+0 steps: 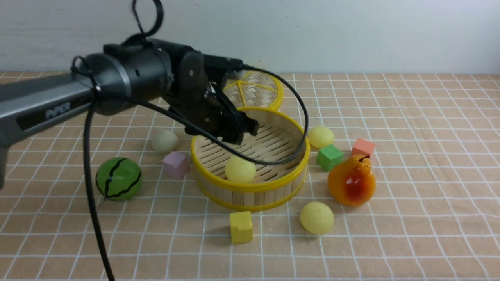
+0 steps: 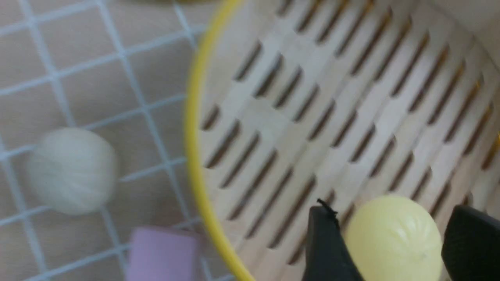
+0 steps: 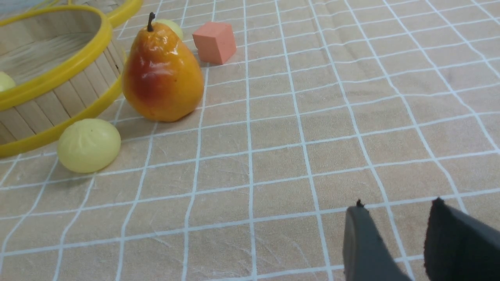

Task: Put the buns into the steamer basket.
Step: Use the left arm to grab a steamed stuffed bun

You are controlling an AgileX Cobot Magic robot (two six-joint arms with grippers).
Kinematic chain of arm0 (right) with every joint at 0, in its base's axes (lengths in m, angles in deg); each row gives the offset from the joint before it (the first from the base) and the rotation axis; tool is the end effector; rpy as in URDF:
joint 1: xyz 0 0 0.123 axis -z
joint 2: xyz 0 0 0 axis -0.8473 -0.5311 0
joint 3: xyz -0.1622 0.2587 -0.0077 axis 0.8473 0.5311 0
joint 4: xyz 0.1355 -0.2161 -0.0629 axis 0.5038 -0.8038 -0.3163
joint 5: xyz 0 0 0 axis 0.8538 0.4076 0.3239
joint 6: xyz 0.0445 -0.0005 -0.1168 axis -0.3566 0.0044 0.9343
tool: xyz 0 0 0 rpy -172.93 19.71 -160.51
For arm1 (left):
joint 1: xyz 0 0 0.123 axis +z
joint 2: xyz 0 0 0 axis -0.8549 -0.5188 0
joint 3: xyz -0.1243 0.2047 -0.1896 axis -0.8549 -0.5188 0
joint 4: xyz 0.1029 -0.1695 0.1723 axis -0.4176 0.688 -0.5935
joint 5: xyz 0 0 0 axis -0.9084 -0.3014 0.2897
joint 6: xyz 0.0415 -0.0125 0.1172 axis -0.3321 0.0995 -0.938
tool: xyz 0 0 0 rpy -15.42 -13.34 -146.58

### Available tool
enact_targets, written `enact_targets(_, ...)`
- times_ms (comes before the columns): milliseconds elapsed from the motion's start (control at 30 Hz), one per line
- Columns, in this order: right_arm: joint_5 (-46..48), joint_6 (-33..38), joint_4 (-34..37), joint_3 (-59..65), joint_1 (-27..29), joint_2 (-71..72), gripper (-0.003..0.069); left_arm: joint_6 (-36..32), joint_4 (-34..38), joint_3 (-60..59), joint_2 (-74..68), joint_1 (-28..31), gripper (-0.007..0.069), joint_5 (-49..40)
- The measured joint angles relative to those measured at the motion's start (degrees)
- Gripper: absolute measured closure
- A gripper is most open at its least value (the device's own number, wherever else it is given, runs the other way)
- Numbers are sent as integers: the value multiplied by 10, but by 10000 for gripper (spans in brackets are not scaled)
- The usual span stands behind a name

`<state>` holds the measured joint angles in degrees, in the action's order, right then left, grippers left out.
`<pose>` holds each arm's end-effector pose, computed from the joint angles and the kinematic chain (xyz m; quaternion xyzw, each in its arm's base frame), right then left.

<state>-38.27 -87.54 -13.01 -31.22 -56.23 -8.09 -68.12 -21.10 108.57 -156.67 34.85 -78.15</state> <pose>0.0745 0.0037 0.1614 0.0665 0.8076 0.0601 0.5828 0.4446 -0.1971 0.2641 0.1385 0.9283 -0.0917 0.3325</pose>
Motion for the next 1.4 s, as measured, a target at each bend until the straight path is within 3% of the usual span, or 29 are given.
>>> enact_targets(300,0,0,1,0,0,0,419,3,-9,17,-40,101,355,-5)
enact_targets(733,0,0,1,0,0,0,419,-24,-13,108,-147,130,326,-6)
enact_targets(1200,0,0,1,0,0,0,419,-24,-33,115,-179,130,330,23)
enact_targets(1300,0,0,1,0,0,0,419,-24,-33,119,-179,130,422,15)
enact_targets(1400,0,0,1,0,0,0,419,-24,-33,127,-180,130,573,2)
